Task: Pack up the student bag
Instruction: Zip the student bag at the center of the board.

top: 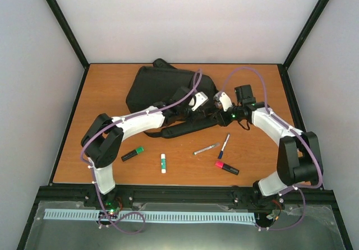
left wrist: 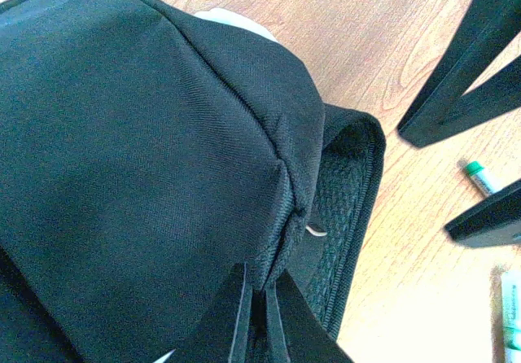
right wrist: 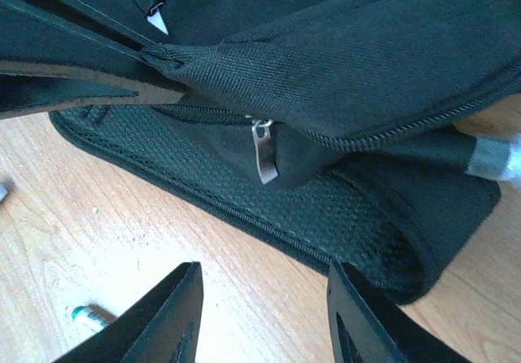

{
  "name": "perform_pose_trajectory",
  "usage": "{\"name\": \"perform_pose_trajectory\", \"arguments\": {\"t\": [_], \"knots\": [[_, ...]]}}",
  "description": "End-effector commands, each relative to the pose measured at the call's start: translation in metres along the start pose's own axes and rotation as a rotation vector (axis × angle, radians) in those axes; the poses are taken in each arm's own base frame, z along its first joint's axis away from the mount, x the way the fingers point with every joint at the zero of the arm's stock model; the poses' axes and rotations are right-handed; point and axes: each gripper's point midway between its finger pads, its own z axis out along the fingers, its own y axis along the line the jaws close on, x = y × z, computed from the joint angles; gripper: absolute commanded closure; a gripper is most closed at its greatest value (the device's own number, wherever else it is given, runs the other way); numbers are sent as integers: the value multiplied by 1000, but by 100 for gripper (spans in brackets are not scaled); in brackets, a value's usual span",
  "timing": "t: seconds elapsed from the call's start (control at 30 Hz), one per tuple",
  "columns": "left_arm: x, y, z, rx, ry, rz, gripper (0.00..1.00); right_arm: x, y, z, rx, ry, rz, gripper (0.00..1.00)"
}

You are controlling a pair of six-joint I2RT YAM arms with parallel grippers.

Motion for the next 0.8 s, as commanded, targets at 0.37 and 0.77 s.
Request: {"name": "perform_pose_trajectory", "arguments": {"t": [0.37, 0.77], "knots": [[-50, -8, -26, 104, -151, -130, 99, -31, 6, 41, 87, -48, -150, 56], [-54, -7, -30, 116, -162, -145, 99, -28, -1, 52, 107, -59, -164, 68]]}}
